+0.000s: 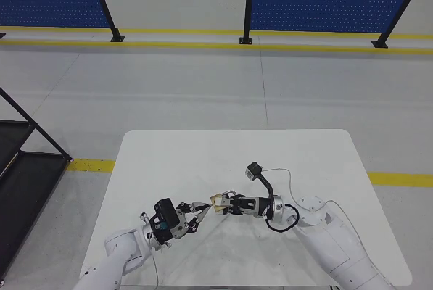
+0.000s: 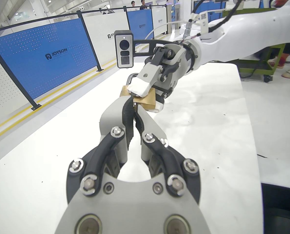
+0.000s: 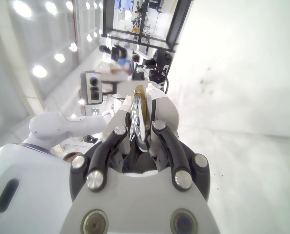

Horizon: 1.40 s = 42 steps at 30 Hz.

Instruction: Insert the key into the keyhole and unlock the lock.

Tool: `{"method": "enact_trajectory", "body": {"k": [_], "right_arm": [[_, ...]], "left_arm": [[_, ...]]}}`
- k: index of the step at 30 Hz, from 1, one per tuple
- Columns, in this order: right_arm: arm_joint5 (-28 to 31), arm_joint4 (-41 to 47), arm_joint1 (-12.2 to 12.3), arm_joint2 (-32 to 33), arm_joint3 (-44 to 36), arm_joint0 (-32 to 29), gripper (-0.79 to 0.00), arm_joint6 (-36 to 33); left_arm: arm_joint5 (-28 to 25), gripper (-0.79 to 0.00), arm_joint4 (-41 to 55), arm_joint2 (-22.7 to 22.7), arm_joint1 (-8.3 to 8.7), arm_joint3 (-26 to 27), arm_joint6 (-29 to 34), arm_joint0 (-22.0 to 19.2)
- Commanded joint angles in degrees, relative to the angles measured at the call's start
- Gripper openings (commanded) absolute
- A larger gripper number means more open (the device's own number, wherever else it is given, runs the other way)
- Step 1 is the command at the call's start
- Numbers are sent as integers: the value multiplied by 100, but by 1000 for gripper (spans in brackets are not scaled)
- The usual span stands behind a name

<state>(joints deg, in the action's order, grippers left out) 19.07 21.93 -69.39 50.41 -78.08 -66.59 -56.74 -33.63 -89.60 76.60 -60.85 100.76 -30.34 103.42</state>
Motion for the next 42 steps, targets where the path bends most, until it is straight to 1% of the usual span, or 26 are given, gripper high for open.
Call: {"method": "enact_trajectory", "body": {"k": [1,2,3,4,7,9,13,17,19,24,25,29,34,38,42], "right_arm": [[0,0,0,0,0,0,-785,0],[0,0,0,0,0,0,-785,0],[0,0,0,0,0,0,-785,0],[0,0,0,0,0,0,-785,0],[0,0,0,0,0,0,-785,0],[0,0,0,0,0,0,-785,0],[0,0,0,0,0,0,-785,0],[0,0,0,0,0,0,-785,0],[0,0,0,0,0,0,-785,0],[0,0,0,0,0,0,-785,0],[-51,-116,6,20,-4,-12,-785,141],[-434,-713,95,270,-67,-151,-785,677],[-1281,-1755,245,637,-435,-451,-785,1433],[-1883,-2512,328,765,-713,-641,-785,1714],[-2497,-3072,349,687,-917,-717,-785,1845]], "left_arm": [[-33,-785,31,-17,3,-6,-92,-3],[-56,-785,80,-16,5,-24,-128,2],[-76,-496,165,-1,6,-32,-145,12],[-69,0,216,28,10,-19,-171,22],[-128,0,332,187,38,-35,-297,126],[-344,0,558,331,63,-83,-480,246],[-716,0,1247,878,124,-361,-802,404],[-1220,0,1918,1297,168,-596,-1049,499],[-1541,0,2274,1422,185,-742,-1043,511],[-1541,0,2274,1422,185,-742,-1043,511],[-1541,0,2274,1422,185,-742,-1043,511],[-1541,0,2274,1422,185,-742,-1043,511],[-1541,0,2274,1422,185,-742,-1043,511],[-1541,0,2274,1422,185,-742,-1043,511],[-1541,0,2274,1422,185,-742,-1043,511]]}}
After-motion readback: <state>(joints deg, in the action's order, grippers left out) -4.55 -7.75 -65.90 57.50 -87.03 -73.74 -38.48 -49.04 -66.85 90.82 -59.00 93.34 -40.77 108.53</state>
